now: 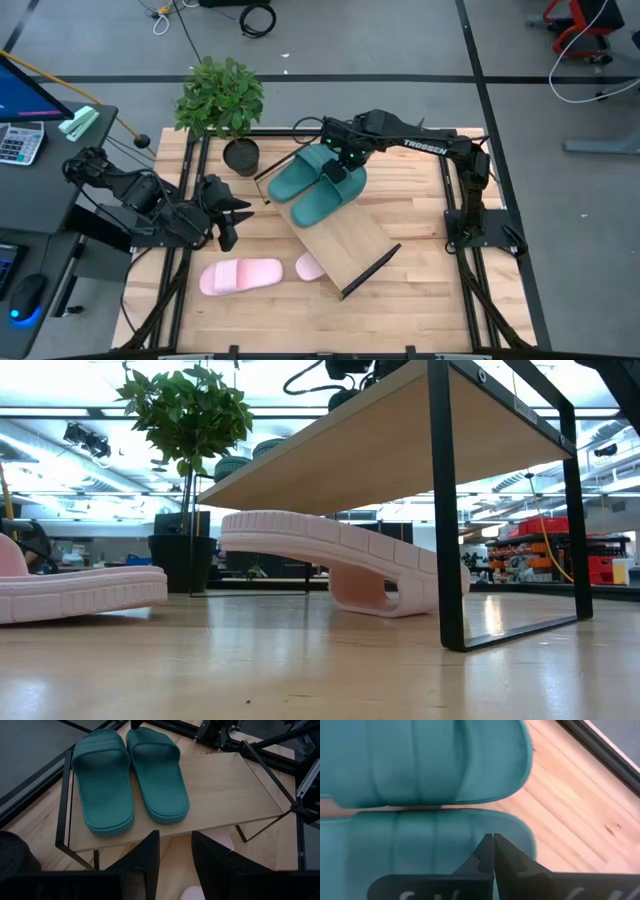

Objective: Pick and place slides into the shelf
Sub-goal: Adjust the green slides on the shelf

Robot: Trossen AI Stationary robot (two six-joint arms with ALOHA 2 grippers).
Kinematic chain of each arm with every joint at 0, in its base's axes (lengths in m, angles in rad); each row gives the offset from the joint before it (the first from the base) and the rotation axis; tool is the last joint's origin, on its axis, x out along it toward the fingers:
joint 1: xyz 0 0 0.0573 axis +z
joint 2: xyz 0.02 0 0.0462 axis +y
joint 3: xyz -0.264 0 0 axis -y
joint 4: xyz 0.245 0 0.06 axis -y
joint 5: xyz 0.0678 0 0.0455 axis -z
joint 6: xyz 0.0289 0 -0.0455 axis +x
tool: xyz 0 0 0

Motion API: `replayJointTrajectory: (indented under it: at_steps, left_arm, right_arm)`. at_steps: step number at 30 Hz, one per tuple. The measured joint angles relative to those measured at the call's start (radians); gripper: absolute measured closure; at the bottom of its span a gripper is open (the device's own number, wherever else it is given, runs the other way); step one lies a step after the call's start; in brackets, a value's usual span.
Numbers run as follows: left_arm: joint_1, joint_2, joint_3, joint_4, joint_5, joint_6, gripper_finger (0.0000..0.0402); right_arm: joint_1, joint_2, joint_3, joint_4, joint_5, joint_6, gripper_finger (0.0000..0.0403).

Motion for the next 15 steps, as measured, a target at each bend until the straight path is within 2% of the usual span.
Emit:
replayJointTrajectory:
  at_steps: [15]
  left_arm:
    - [0.000,0.000,0.000,-0.002,0.000,0.002,0.0285]
  right_arm:
    - [0.014,0.000,0.000,0.001,-0.046,0.010,0.0402]
